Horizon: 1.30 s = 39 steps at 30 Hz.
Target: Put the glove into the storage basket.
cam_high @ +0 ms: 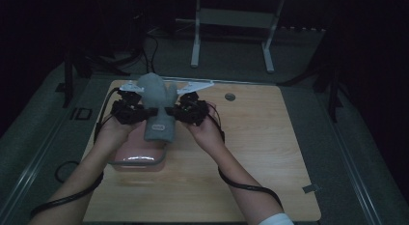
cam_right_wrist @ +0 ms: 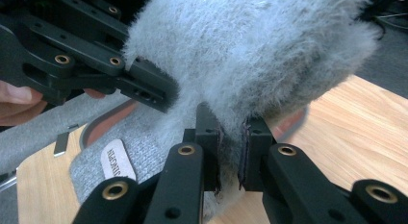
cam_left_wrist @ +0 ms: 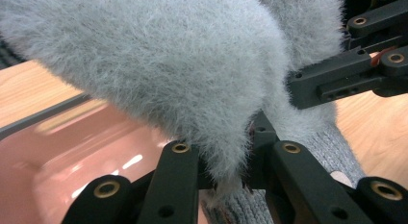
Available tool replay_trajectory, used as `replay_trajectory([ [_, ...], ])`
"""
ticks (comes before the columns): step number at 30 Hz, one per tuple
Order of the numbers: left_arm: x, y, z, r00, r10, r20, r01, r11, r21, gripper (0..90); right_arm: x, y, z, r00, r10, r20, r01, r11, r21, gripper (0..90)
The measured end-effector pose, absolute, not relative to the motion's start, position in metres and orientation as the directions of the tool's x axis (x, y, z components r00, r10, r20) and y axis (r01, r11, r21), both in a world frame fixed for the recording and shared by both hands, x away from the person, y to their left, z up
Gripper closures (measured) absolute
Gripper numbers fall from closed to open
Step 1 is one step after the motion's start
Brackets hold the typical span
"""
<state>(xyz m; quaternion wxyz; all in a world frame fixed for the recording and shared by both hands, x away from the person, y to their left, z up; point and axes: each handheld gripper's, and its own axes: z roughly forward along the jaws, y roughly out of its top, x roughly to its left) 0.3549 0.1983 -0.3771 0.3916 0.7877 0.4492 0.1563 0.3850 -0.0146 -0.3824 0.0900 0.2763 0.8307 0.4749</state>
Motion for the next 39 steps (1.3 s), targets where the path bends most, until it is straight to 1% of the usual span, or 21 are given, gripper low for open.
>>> replay_trajectory([
  [5, 0.356, 0.222, -0.389, 0.496, 0.863, -0.097, 0.629, -0.280, 0.725, 79.6, 0.392, 0.019, -0.394, -0.842, 0.527, 0.117, 0.386, 0.436, 0.813, 81.7],
  [9, 0.359, 0.238, -0.405, 0.460, 0.879, -0.123, 0.663, -0.248, 0.706, 79.5, 0.399, 0.040, -0.407, -0.842, 0.524, 0.128, 0.405, 0.458, 0.791, 81.7],
  [10, 0.359, 0.238, -0.405, 0.460, 0.879, -0.123, 0.663, -0.248, 0.706, 79.5, 0.399, 0.040, -0.407, -0.842, 0.524, 0.128, 0.405, 0.458, 0.791, 81.7],
  [11, 0.361, 0.242, -0.416, 0.442, 0.887, -0.134, 0.685, -0.237, 0.689, 79.5, 0.401, 0.050, -0.416, -0.838, 0.531, 0.127, 0.417, 0.472, 0.777, 81.7],
  [16, 0.370, 0.245, -0.448, 0.408, 0.899, -0.159, 0.750, -0.231, 0.620, 79.5, 0.404, 0.065, -0.446, -0.824, 0.553, 0.123, 0.456, 0.518, 0.724, 81.7],
  [20, 0.380, 0.242, -0.473, 0.395, 0.902, -0.176, 0.793, -0.239, 0.560, 79.4, 0.407, 0.074, -0.468, -0.819, 0.566, 0.092, 0.473, 0.575, 0.668, 81.5],
  [24, 0.389, 0.241, -0.489, 0.389, 0.902, -0.190, 0.823, -0.248, 0.511, 79.3, 0.413, 0.081, -0.483, -0.806, 0.587, 0.082, 0.506, 0.609, 0.611, 80.6],
  [25, 0.389, 0.241, -0.489, 0.389, 0.902, -0.190, 0.823, -0.248, 0.511, 79.2, 0.414, 0.082, -0.486, -0.803, 0.591, 0.078, 0.512, 0.617, 0.597, 80.2],
  [26, 0.394, 0.239, -0.495, 0.390, 0.902, -0.186, 0.835, -0.262, 0.483, 79.2, 0.415, 0.084, -0.488, -0.801, 0.594, 0.077, 0.518, 0.622, 0.587, 79.2],
  [27, 0.395, 0.238, -0.497, 0.387, 0.902, -0.192, 0.841, -0.259, 0.475, 79.1, 0.415, 0.085, -0.490, -0.801, 0.595, 0.072, 0.520, 0.631, 0.575, 78.2],
  [28, 0.397, 0.238, -0.500, 0.381, 0.904, -0.192, 0.845, -0.257, 0.469, 79.1, 0.415, 0.086, -0.490, -0.806, 0.589, 0.062, 0.513, 0.641, 0.572, 75.6],
  [29, 0.399, 0.237, -0.502, 0.380, 0.906, -0.187, 0.848, -0.260, 0.461, 79.0, 0.416, 0.086, -0.489, -0.808, 0.585, 0.071, 0.515, 0.643, 0.568, 70.6],
  [30, 0.399, 0.237, -0.502, 0.380, 0.906, -0.187, 0.848, -0.260, 0.461, 78.8, 0.416, 0.086, -0.489, -0.808, 0.585, 0.071, 0.515, 0.643, 0.568, 70.6],
  [31, 0.403, 0.236, -0.507, 0.371, 0.908, -0.194, 0.860, -0.258, 0.441, 78.4, 0.416, 0.086, -0.489, -0.812, 0.579, 0.069, 0.513, 0.653, 0.558, 66.2],
  [33, 0.406, 0.234, -0.510, 0.375, 0.909, -0.185, 0.864, -0.269, 0.426, 77.9, 0.417, 0.084, -0.489, -0.812, 0.580, 0.070, 0.515, 0.653, 0.555, 65.4],
  [35, 0.407, 0.234, -0.512, 0.382, 0.908, -0.172, 0.864, -0.285, 0.415, 77.4, 0.418, 0.079, -0.487, -0.816, 0.573, 0.077, 0.507, 0.646, 0.571, 61.8],
  [37, 0.406, 0.232, -0.513, 0.388, 0.908, -0.157, 0.857, -0.293, 0.425, 74.5, 0.418, 0.073, -0.481, -0.825, 0.555, 0.110, 0.498, 0.621, 0.605, 57.9],
  [39, 0.405, 0.232, -0.514, 0.385, 0.912, -0.140, 0.844, -0.287, 0.453, 68.0, 0.417, 0.070, -0.477, -0.841, 0.529, 0.113, 0.475, 0.623, 0.621, 50.7],
])
